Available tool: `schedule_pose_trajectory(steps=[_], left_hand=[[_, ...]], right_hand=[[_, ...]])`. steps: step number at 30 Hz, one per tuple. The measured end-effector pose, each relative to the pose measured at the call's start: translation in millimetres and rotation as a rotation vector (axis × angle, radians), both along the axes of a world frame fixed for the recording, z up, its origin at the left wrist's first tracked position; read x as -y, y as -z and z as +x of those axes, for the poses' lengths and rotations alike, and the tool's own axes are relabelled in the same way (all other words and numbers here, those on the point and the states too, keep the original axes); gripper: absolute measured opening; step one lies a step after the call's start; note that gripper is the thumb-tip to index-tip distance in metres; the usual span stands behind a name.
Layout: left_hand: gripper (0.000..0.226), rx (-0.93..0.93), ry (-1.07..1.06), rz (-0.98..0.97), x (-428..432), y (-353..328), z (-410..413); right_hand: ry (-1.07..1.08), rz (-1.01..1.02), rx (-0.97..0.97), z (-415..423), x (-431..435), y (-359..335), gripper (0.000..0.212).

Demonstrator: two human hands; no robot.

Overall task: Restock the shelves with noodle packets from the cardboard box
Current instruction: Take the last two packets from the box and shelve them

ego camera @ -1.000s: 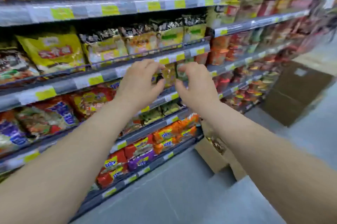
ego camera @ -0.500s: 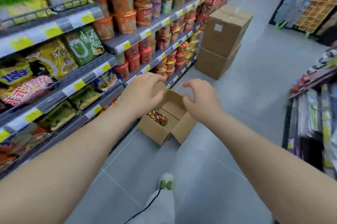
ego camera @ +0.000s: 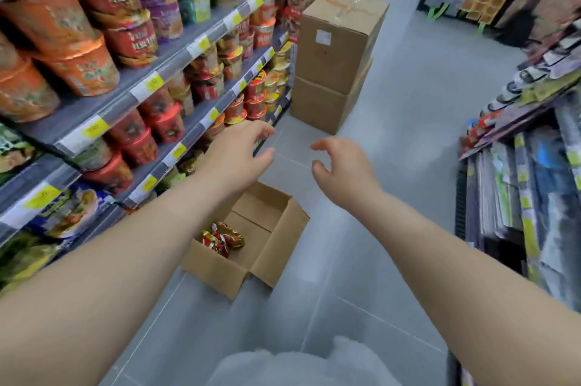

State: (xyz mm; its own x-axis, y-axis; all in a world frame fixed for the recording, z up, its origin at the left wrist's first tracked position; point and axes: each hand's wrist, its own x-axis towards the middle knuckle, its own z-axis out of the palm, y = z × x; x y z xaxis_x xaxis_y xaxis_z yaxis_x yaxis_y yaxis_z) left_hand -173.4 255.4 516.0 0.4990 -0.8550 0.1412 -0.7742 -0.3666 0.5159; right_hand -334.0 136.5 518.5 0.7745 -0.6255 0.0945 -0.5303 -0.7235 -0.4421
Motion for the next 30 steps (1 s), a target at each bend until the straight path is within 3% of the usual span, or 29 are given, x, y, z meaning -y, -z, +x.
schedule_pose_trajectory(steps=[5,14,22,30], left_hand=[[0.032,-0.039,-0.084,0.008,81,11,15],[0.029,-0.126,-0.423,-0.027,191,18,41],[0.028,-0.143,-0.623,-0.003,219,38,104],[0.029,-0.157,-0.737,0.037,239,53,205]], right_hand=[[-0.093,0.016,-0.040,31,93,13,0.033],[-0.429,0.040,-0.067,103,246,7,0.034],[-0.632,0.067,-0.074,209,291,18,0.023],[-0.750,0.056,-0.081,331,306,30,0.034]])
